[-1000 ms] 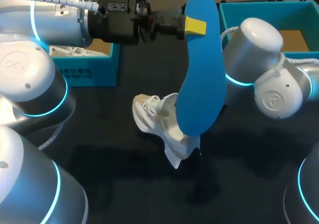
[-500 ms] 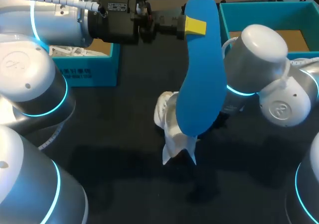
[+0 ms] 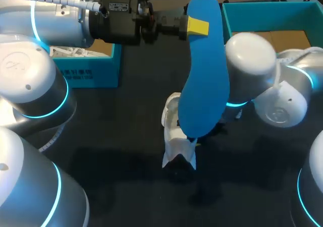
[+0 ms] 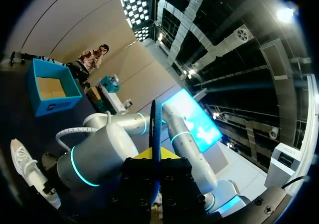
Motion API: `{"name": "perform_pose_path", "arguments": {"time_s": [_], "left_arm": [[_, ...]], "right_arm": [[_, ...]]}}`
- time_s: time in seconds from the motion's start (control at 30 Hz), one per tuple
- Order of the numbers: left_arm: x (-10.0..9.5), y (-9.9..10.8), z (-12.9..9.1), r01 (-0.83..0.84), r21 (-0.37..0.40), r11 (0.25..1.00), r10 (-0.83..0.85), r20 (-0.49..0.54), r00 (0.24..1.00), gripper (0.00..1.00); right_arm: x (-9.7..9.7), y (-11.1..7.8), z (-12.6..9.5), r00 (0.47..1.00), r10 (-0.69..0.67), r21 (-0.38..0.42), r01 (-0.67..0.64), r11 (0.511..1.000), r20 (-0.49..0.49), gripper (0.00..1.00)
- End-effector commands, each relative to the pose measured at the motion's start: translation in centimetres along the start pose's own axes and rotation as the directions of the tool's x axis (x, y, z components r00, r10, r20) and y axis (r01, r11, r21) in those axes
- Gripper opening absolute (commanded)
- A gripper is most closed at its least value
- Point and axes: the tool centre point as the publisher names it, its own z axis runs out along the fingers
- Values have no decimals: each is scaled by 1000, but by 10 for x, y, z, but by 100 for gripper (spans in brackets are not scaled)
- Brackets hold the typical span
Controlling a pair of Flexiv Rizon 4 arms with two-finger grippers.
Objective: Take the shoe out of the shoebox, open the shoe tongue, remove and reinsert the insole, then place the shoe into the shoebox
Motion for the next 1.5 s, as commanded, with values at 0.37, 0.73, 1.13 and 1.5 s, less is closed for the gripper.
{"name": "perform_pose_path", "arguments": {"time_s": [0.37,0.73,1.13,1.5], "left_arm": [[0,1,0,1,1,1000,-1,2,1000,0],[0,1,0,1,1,1000,-1,2,1000,0],[0,1,0,1,1,1000,-1,2,1000,0],[0,1,0,1,1,1000,-1,2,1000,0]], "right_arm": [[12,-23,29,999,30,-75,-27,997,37,0],[-1,-23,35,998,59,-50,-58,997,13,66],[-1,-32,-6,990,85,2,-85,996,-111,100],[-15,-26,-52,963,54,-74,-76,994,-264,100]]}}
